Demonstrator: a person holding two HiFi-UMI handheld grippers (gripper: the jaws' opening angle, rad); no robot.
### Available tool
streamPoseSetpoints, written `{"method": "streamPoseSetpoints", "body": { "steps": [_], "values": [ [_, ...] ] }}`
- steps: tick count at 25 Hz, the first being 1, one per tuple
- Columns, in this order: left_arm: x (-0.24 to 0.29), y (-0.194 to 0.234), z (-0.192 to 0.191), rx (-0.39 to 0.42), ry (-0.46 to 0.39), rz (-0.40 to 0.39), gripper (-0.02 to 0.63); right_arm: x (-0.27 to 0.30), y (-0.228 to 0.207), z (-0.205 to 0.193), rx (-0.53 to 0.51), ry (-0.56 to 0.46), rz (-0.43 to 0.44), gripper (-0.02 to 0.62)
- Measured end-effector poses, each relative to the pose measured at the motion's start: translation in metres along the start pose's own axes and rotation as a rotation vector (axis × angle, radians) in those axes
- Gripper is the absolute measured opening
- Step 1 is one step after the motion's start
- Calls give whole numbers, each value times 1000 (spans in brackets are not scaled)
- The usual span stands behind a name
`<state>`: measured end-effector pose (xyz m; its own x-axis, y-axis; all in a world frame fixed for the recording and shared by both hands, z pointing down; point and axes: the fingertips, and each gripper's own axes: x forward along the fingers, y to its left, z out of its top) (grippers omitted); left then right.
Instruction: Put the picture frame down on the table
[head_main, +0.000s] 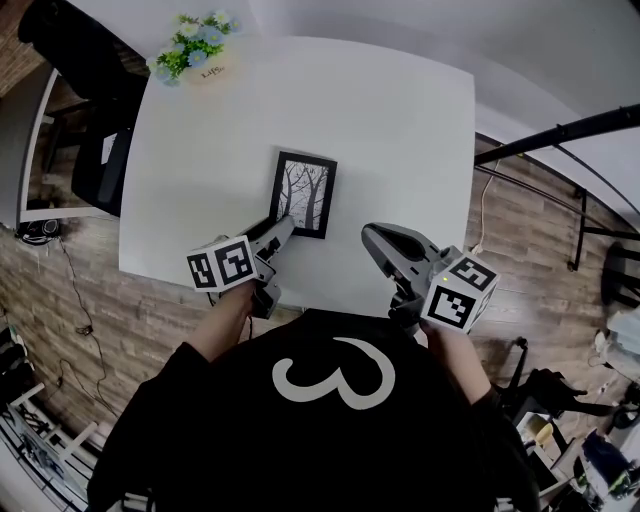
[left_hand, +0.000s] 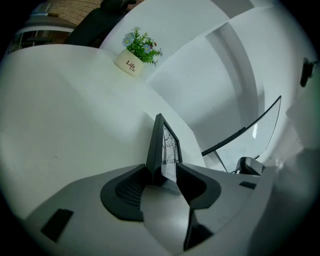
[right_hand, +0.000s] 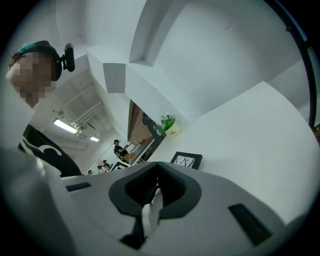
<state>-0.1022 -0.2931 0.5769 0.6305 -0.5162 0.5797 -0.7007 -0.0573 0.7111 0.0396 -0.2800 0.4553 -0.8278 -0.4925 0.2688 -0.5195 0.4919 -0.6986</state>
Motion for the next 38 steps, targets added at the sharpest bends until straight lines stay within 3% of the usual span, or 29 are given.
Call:
{"method": "streamPoseSetpoints", "body": {
  "steps": [9, 23, 29, 38],
  "values": [
    [-1, 4, 1, 108, 3, 72, 234, 0, 5, -6, 8, 3, 6, 23],
    [-27, 5, 12, 123, -59, 78, 250, -2, 20, -14, -5, -3, 6, 23],
    [-50, -19, 15, 191, -90, 15, 250, -3, 33, -20, -23, -17, 16, 23],
    [-95, -79, -5, 299, -69, -202, 236, -24, 59, -24, -71, -68, 19, 23]
  ]
}}
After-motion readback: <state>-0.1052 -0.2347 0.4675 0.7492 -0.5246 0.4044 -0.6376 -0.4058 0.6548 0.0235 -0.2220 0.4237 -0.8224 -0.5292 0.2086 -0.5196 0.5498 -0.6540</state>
